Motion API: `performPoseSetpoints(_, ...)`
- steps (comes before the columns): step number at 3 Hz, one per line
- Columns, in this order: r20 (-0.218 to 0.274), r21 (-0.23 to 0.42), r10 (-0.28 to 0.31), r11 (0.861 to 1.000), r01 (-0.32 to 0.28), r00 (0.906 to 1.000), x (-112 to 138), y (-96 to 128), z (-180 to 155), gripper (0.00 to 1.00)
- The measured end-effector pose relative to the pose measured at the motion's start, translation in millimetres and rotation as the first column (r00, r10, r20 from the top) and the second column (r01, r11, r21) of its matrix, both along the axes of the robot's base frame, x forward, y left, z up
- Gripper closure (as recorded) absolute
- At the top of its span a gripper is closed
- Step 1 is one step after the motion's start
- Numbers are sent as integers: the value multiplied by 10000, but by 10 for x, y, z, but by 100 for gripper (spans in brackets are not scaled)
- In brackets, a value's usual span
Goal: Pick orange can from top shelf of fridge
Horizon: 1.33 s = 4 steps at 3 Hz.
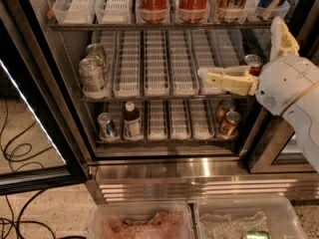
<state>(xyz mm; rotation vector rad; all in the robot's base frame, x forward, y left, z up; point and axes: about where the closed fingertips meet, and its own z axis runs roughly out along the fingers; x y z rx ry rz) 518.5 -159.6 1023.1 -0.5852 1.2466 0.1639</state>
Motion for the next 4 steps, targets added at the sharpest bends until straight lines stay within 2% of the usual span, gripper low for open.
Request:
performPoseSetpoints(3, 554, -524, 353, 9981, -324, 9978, 400, 163, 292, 0)
performPoseSetpoints(4, 304, -777, 704, 9947, -678, 9971, 684, 352, 274, 0)
